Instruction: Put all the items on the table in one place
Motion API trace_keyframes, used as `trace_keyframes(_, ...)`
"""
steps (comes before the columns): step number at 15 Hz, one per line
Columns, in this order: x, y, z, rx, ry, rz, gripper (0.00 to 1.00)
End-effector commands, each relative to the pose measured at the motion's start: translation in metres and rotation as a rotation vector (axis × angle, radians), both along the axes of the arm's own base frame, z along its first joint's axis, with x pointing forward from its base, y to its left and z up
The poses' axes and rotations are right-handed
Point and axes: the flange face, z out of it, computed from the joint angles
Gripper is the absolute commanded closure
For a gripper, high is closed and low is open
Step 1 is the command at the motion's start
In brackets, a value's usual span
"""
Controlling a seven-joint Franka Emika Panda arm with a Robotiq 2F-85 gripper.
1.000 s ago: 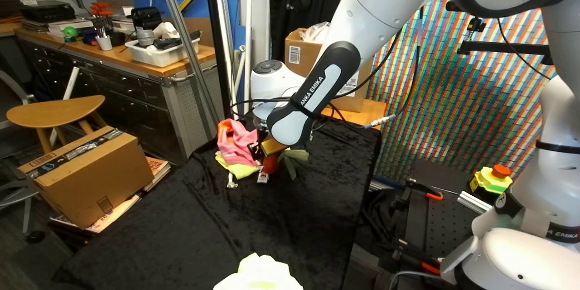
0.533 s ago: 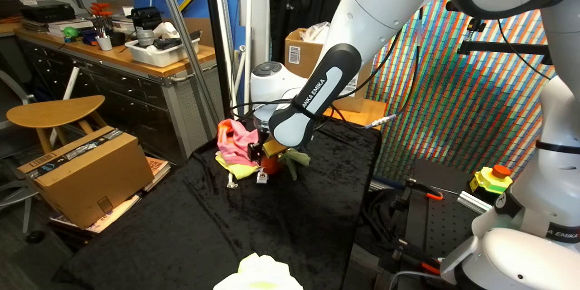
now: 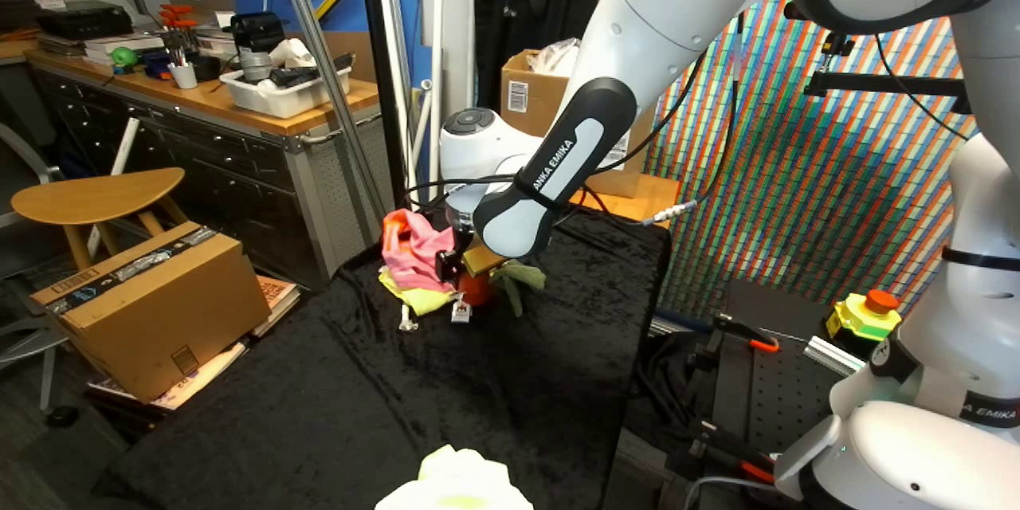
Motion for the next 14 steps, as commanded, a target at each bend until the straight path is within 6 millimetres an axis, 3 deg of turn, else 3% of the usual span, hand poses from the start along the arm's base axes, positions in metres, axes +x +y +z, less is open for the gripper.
trace_keyframes(1,0.009,0.002,0.001,-0.021,-0.044,0.022,0.0)
trace_keyframes(5,0.013,0.002,0.002,-0.031,-0.093,0.074,0.0)
trace_keyframes(6,0.015,-0.006,0.057,0.011,-0.112,0.044,0.0)
trace_keyframes(7,0.014,-0.006,0.063,0.016,-0.129,0.04,0.0)
trace_keyframes(11,0.019,-0.009,0.121,0.002,-0.206,0.048,0.0)
trace_keyframes(14,0.019,-0.002,0.147,-0.026,-0.233,0.104,0.0)
